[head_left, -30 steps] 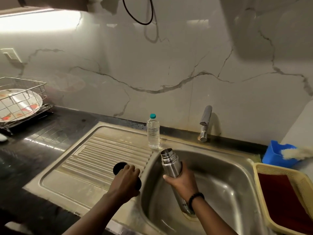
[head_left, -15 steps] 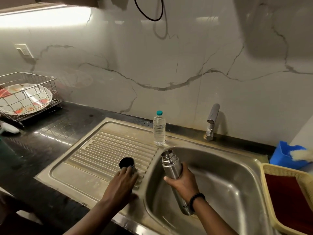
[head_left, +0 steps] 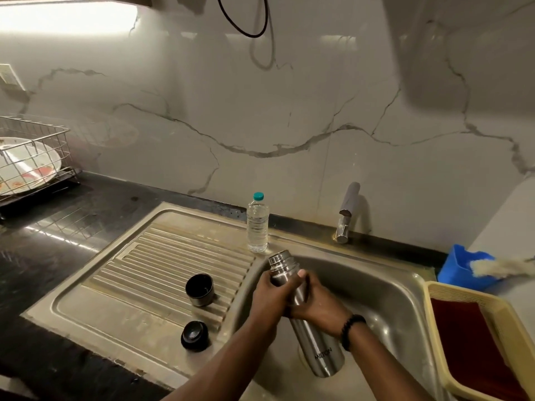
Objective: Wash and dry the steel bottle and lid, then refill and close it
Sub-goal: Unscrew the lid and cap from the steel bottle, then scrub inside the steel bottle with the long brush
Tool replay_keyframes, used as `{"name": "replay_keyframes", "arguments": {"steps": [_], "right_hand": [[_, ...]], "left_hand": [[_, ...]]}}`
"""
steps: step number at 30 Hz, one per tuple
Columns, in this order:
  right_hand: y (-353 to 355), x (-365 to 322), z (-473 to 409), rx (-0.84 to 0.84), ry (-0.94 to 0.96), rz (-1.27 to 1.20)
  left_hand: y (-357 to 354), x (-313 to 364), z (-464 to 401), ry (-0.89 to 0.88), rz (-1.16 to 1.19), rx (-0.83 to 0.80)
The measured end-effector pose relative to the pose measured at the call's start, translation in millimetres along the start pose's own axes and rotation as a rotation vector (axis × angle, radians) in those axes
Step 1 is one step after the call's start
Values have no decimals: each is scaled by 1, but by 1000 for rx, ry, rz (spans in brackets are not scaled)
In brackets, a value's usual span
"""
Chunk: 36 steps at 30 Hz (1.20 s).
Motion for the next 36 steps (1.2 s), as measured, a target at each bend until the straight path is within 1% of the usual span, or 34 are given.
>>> {"name": "replay_keyframes", "arguments": {"steps": [2,5,8,11,12,14,16,19,26,32,36], "right_hand": [[8,12,12,-98,-61,8],[21,42,33,-199,-159,207],[45,51,38,-168,-174,398],[67,40,33,-147,-162,612],[74,32,32,-136,-144,680],[85,12,26,-89,-63,905],[90,-5,19,-57,4,1106],[88,-22,8,-47,56,1272],[77,-53,-8,-39,193,1471],[67,-78,-15,-52,273,1509],[65,-86,-22,-104,256,1486]], "left_hand": [[-6,-3,-4,2,34,-5],[-10,-20,-12,98,147,-1],[-25,-39,-12,219,247,10],[-48,-62,-6,374,341,9],[-58,-68,-2,424,387,-4],[-77,-77,6,525,441,-34],[-93,-80,12,579,405,-92],[-103,-84,14,607,330,-166],[-80,-83,5,556,182,-139],[-69,-78,-3,544,172,-118],[-60,-76,-8,510,150,-88]]}}
Point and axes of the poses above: each hand's wrist, its own z-axis away from the middle knuckle, its own y-axis out of the back of the hand, x = y × z, the point moved 10 cm from there along -z, towards the middle knuckle, and after that the axes turned 5 degrees about x, right-handed, at the moved point
